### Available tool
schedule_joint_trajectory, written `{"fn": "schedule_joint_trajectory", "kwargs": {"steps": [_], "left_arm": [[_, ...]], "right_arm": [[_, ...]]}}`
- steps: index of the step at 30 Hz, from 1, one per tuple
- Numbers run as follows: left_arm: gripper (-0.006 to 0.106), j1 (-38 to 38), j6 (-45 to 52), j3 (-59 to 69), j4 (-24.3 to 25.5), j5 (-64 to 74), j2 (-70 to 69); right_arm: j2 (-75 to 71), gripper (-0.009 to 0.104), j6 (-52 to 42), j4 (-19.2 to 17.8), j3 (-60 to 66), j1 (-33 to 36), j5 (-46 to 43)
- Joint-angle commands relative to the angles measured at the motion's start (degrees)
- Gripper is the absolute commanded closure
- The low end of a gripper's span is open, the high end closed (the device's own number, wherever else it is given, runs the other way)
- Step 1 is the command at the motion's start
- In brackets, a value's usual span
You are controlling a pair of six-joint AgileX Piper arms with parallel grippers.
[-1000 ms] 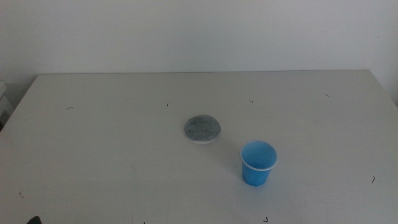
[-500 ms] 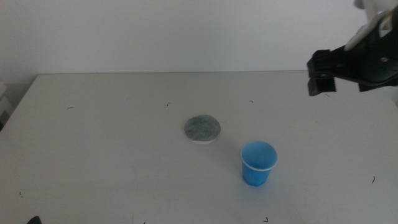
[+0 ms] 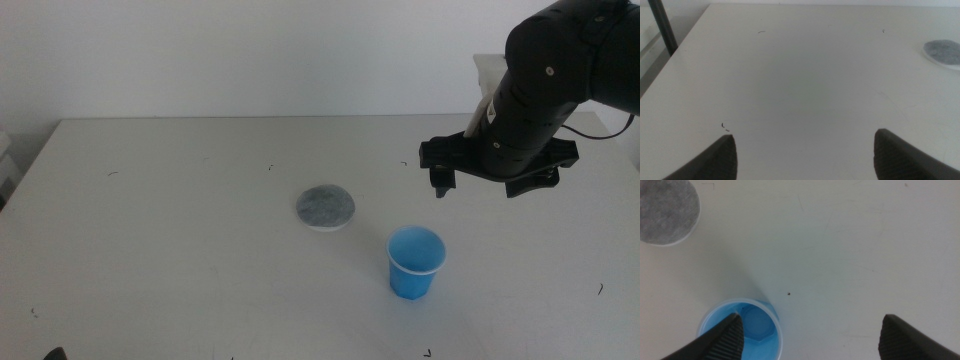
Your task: Place an empty cup on a cup mat.
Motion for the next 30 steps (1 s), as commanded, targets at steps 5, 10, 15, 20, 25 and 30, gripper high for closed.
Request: {"fn": "schedule_joint_trajectory", "kwargs": {"steps": [5,10,15,20,25,30], "left_arm": [[-0.005,0.1,-0.6,-0.3,0.0,-3.8,-0.7],[-0.005,0.1,-0.6,-0.3,0.0,-3.8,-0.7],[-0.005,0.1,-0.6,-0.3,0.0,-3.8,-0.7],[-0.005,0.1,-0.6,-0.3,0.0,-3.8,-0.7],[-0.005,0.1,-0.6,-0.3,0.0,-3.8,-0.7],[-0.005,0.1,-0.6,-0.3,0.0,-3.8,-0.7]], "right_arm": [[0.9,0.01,1.0,-1.4,-1.7,0.1,-0.2],[3.2,0.01,2.0,-0.4,-1.7,0.1,-0.5],[6.1,0.01,2.6,2.4,-1.7,0.3,-0.5],[8.2,0.011,2.5,3.1,-1.7,0.7,-0.5],[10.1,0.017,2.5,3.9,-1.7,0.9,-0.5],[11.8,0.029,2.5,4.6,-1.7,0.9,-0.5]]}}
